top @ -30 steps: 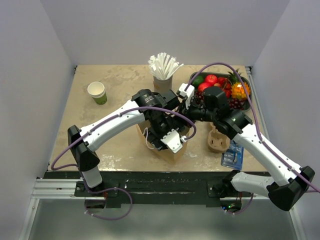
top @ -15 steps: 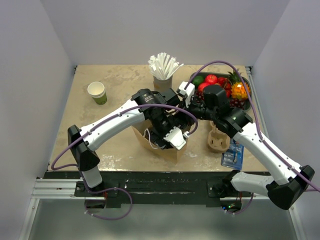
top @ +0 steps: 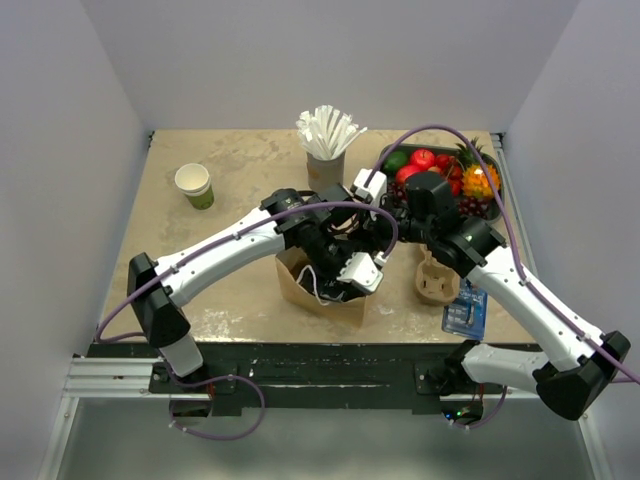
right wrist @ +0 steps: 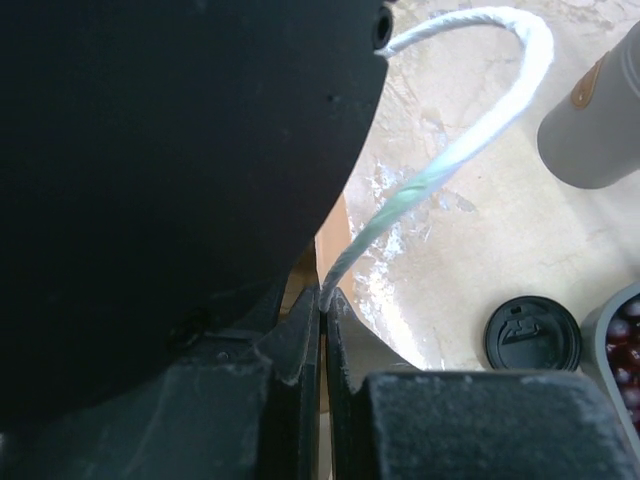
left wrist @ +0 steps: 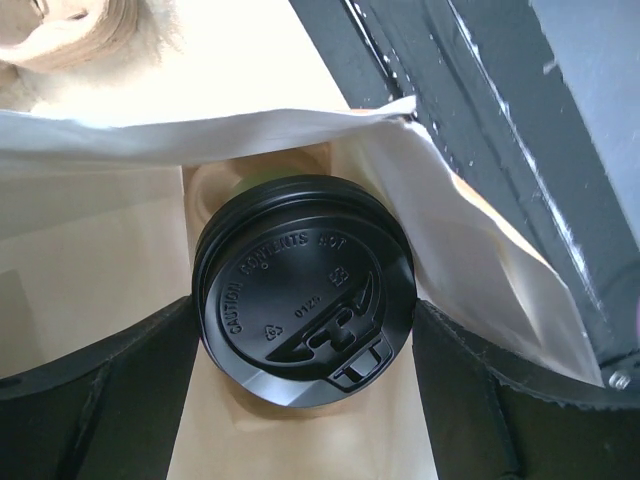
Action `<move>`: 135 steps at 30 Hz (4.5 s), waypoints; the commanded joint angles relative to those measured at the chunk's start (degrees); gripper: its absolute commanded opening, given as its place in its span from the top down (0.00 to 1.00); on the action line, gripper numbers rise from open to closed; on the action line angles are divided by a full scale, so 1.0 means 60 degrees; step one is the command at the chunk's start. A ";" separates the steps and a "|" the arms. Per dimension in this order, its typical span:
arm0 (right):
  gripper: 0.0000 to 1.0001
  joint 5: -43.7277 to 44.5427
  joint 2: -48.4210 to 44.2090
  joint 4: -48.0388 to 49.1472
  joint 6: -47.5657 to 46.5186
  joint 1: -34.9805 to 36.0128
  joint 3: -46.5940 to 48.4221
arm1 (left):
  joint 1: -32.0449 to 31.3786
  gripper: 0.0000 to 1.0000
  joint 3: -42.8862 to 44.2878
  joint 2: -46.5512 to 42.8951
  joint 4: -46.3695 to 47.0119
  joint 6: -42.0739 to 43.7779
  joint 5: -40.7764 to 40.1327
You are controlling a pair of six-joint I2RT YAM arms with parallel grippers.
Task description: Pack the takeout coffee
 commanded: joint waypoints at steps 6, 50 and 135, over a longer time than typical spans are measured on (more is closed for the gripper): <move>1.00 -0.1535 0.0009 0.0607 -0.0235 0.0944 0.0331 | -0.0179 1.00 -0.1356 0.0178 0.3241 -0.3930 -0.0685; 1.00 -0.0627 0.0052 0.1515 0.0381 0.0958 0.0316 | -0.0604 0.53 -0.1664 0.1086 0.3301 -0.3931 -0.1564; 1.00 -0.0715 0.0199 0.1910 0.2124 -0.0858 -0.0665 | 0.0231 0.01 -0.3936 -0.3865 0.7270 -0.2991 0.0152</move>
